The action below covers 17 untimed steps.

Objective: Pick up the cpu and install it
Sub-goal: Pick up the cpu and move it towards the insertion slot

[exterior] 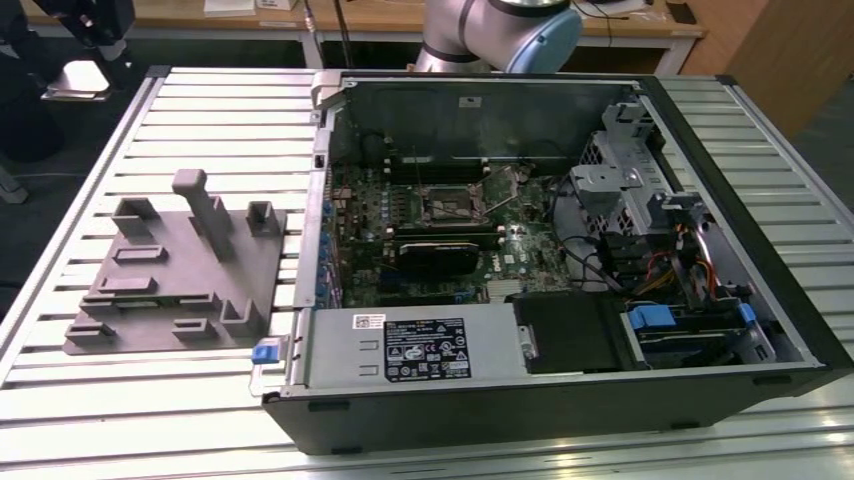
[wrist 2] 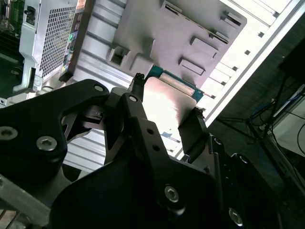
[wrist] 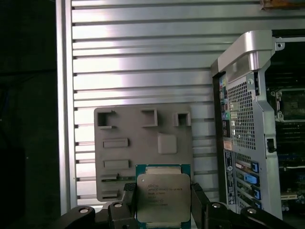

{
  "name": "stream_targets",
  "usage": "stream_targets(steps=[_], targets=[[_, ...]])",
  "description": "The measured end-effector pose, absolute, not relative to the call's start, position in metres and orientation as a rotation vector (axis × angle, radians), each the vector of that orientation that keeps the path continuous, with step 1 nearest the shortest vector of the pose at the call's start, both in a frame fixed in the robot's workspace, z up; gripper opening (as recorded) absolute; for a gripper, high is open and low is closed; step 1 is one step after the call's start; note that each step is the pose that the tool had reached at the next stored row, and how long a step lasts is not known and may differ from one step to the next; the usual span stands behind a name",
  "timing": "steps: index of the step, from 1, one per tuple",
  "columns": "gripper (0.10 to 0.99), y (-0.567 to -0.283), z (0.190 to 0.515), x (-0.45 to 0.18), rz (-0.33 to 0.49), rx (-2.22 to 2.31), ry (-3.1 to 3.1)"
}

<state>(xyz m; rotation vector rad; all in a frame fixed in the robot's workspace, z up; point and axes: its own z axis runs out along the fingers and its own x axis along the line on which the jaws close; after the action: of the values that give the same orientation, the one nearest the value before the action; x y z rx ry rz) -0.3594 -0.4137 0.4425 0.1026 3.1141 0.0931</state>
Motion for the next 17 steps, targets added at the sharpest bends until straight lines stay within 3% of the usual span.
stream_targets(steps=[17], targets=[[0.541,-0.414,0.443,-0.335,0.093,0.103,3.114]])
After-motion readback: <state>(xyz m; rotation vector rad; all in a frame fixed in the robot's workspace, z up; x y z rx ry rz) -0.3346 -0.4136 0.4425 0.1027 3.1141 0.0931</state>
